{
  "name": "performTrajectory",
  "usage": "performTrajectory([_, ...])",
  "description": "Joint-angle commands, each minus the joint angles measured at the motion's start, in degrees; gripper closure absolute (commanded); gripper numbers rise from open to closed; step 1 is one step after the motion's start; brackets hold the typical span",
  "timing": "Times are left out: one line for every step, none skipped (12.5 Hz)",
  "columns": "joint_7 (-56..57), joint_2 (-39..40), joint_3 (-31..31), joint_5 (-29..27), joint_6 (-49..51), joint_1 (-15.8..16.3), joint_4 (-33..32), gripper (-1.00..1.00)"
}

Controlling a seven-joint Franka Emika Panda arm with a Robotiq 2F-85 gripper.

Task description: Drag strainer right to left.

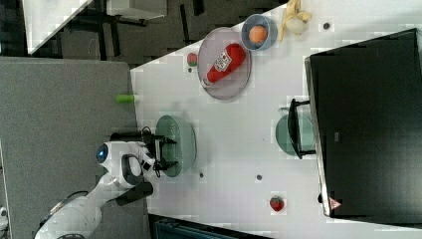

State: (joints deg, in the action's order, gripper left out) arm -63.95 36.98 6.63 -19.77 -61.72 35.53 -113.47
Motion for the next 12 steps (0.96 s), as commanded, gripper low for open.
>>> performTrajectory([-4.40,0.99,0.53,-0.21,0.97,0.94,4.63,-1.00])
performTrajectory([-4.40,0.96,0.50,-0.19,1.02,1.04,4.85,-1.00])
performTrajectory([-4.17,0.69,0.34,0.02,1.54,1.07,4.83,-1.00])
performTrajectory([-3.36,-0.24,-0.11,0.16,2.01,1.08,4.66,-1.00])
performTrajectory([-1.61,-2.14,-1.04,0.30,2.42,1.05,4.19,-1.00])
performTrajectory([0.73,-4.99,-2.36,0.32,5.01,1.04,3.29,-1.00])
performTrajectory([4.84,-8.58,-4.04,0.58,8.28,1.03,2.32,-1.00])
performTrajectory([9.61,-12.52,-6.28,1.02,11.48,0.96,1.63,-1.00])
performTrajectory([14.46,-16.44,-9.05,1.32,15.25,0.81,1.26,-1.00])
performTrajectory([19.41,-20.17,-12.25,1.73,19.12,0.63,1.25,-1.00])
performTrajectory([24.79,-23.80,-15.80,2.87,22.63,0.46,1.30,-1.00])
performTrajectory([30.87,-27.35,-19.54,5.21,25.71,0.31,1.30,-1.00])
